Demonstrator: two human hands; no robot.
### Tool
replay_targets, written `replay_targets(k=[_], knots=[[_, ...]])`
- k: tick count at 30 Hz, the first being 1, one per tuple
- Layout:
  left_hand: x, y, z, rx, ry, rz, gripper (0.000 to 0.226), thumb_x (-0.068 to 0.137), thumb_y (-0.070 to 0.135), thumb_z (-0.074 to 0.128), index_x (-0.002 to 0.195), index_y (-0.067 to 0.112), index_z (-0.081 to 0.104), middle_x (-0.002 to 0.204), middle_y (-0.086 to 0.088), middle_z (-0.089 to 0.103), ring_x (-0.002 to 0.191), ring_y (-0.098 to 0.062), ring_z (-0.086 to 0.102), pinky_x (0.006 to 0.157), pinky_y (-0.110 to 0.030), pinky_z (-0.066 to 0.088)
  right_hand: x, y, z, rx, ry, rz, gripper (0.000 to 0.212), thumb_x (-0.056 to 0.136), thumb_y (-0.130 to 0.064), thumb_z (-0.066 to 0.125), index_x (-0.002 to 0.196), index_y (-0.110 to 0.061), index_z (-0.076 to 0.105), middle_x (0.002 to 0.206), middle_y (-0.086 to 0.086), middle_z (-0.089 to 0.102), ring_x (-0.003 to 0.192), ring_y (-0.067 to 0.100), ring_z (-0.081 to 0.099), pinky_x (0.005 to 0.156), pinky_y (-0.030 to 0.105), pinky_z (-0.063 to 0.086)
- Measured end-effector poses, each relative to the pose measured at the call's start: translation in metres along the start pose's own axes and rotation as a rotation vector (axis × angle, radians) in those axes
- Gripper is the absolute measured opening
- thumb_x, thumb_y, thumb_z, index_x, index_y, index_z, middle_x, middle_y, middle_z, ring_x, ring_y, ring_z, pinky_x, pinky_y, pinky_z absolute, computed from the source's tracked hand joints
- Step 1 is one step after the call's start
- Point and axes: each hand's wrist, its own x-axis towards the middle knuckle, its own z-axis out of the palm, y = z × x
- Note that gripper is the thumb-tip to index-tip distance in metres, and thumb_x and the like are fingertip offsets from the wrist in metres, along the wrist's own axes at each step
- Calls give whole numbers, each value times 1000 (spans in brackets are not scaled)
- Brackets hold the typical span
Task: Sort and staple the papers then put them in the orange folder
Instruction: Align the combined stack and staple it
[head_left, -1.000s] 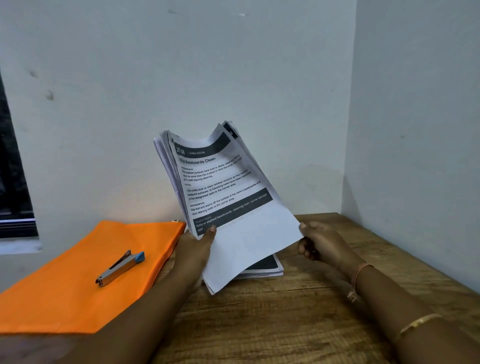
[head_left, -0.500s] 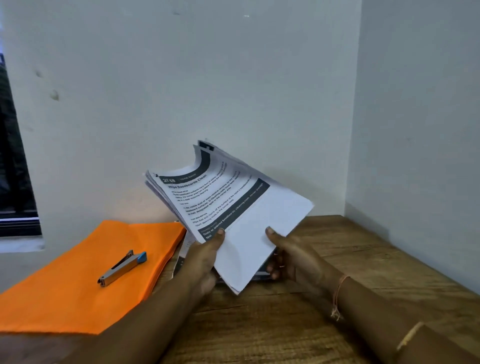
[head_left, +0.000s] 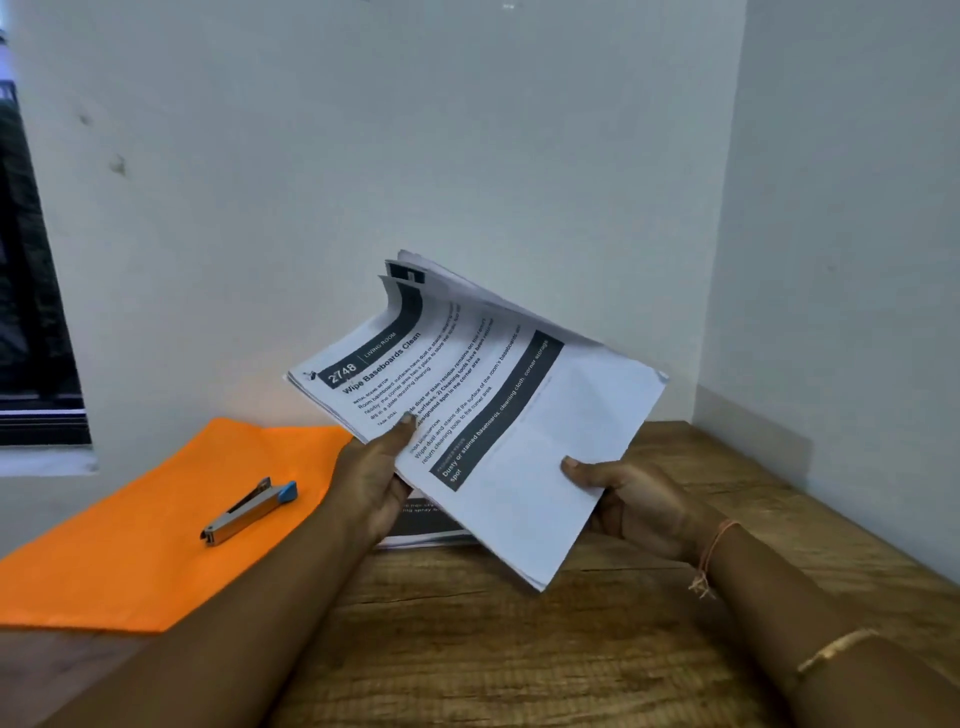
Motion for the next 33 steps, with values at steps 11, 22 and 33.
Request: replay_targets(k=[11,22,33], knots=[[12,14,-14,22,122,118,13,90,0,55,96,12,59,95,-6,65,84,-18,63,62,-26,59,8,-10,-39,-4,259,-137,15,92,-10,55,106,-10,60,107,10,70,98,27,66,85,42,54],[6,-1,-17,1007,-59,223,36,85,8,66,109,17,41,102,-6,59,88,-25,60,69,-32,49,7,-16,-54,-264,665,-490,23,94,-9,55,117,-8,58,107,6,62,97,22,56,75,27,45],[5,-12,-21,1114,-76,262,27,92,2,53,107,14,35,107,-8,51,98,-22,50,74,-27,37,6,-15,-48,-245,605,-490,24,94,-7,54,115,-18,56,99,-5,62,88,12,59,73,28,48]])
